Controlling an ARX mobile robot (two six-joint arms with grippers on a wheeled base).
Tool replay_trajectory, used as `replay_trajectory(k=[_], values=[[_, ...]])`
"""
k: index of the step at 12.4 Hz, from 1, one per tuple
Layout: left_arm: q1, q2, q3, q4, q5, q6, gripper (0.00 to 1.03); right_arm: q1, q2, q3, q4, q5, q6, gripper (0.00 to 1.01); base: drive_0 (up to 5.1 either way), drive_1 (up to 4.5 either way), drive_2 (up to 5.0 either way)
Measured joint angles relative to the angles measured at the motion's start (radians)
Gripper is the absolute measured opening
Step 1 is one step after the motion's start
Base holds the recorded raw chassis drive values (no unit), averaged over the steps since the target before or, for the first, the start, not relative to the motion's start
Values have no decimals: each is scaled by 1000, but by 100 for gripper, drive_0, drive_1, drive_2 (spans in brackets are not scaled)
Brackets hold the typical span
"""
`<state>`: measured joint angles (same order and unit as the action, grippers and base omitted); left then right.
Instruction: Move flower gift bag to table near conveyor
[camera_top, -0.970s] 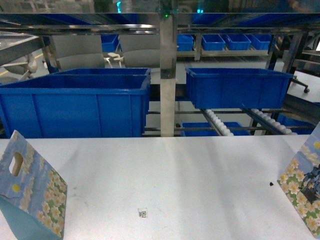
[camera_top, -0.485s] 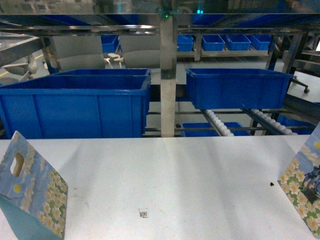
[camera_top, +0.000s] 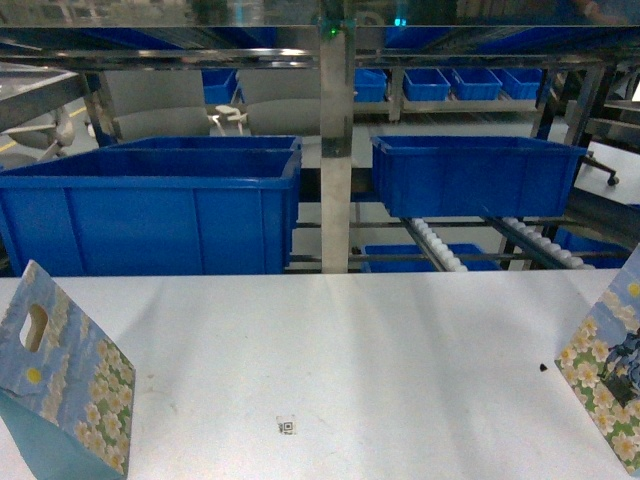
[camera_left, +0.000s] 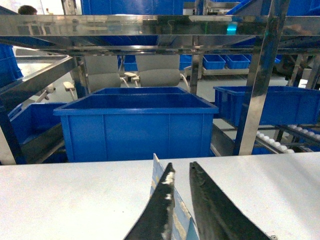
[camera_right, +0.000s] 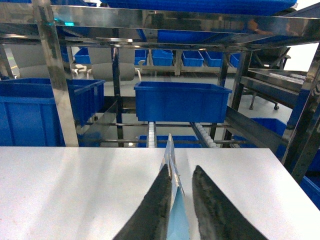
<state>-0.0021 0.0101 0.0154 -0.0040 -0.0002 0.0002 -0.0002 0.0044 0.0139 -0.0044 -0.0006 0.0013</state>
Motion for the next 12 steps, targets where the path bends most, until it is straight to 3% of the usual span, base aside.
replay_trajectory(k=[6,7,12], values=[[0,0,0,0,0,0,94,0,0,0,0,0,0,94,0,0,0],[0,0,0,0,0,0,99,0,0,0,0,0,1,100,0,0,0],[0,0,0,0,0,0,98,0,0,0,0,0,1,98,0,0,0]])
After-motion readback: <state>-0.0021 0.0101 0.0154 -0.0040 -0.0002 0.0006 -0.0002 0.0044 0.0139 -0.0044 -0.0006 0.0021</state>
